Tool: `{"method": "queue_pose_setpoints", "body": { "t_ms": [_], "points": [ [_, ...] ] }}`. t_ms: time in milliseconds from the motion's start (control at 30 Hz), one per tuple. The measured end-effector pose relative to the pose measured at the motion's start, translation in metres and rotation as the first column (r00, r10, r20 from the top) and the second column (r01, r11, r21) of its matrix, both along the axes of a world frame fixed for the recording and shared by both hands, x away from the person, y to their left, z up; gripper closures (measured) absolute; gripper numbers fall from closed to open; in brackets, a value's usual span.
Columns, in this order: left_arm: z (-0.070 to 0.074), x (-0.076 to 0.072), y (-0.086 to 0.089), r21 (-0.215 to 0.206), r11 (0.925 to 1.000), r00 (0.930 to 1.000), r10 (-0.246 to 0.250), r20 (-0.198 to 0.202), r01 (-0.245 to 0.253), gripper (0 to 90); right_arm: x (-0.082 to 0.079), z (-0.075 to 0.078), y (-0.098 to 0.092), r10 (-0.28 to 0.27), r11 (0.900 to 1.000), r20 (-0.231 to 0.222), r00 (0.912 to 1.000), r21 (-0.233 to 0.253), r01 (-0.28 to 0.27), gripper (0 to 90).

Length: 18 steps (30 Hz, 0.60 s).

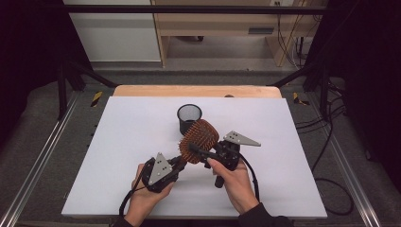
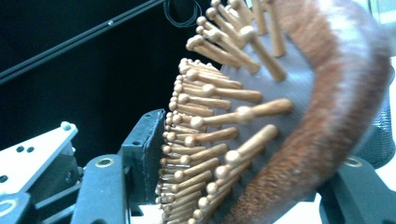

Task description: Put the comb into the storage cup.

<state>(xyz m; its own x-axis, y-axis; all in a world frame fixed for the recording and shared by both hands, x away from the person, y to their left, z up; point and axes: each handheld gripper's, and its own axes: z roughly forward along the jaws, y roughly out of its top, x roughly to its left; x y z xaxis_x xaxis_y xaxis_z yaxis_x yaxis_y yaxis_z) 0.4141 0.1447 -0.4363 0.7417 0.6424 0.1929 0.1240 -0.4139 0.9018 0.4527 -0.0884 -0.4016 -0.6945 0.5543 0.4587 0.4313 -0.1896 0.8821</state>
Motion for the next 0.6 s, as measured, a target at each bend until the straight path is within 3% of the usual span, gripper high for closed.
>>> {"method": "queue_pose_setpoints", "body": {
  "t_ms": [267, 600],
  "points": [
    [-0.001, 0.0008, 0.0005, -0.008, 1.0, 1.0, 0.001, -0.008, -0.001, 72.6, -0.0005, 0.001, 0.0012, 0.005, 1.0, -0.004, 1.0, 0.012, -0.005, 44.3],
    [-0.002, 0.0029, 0.0028, -0.022, 0.9997, 0.9997, 0.013, -0.021, -0.014, 72.7, 0.0004, 0.0052, 0.0073, 0.01, 1.0, 0.011, 0.9999, -0.01, -0.01, 49.4]
  ]
}}
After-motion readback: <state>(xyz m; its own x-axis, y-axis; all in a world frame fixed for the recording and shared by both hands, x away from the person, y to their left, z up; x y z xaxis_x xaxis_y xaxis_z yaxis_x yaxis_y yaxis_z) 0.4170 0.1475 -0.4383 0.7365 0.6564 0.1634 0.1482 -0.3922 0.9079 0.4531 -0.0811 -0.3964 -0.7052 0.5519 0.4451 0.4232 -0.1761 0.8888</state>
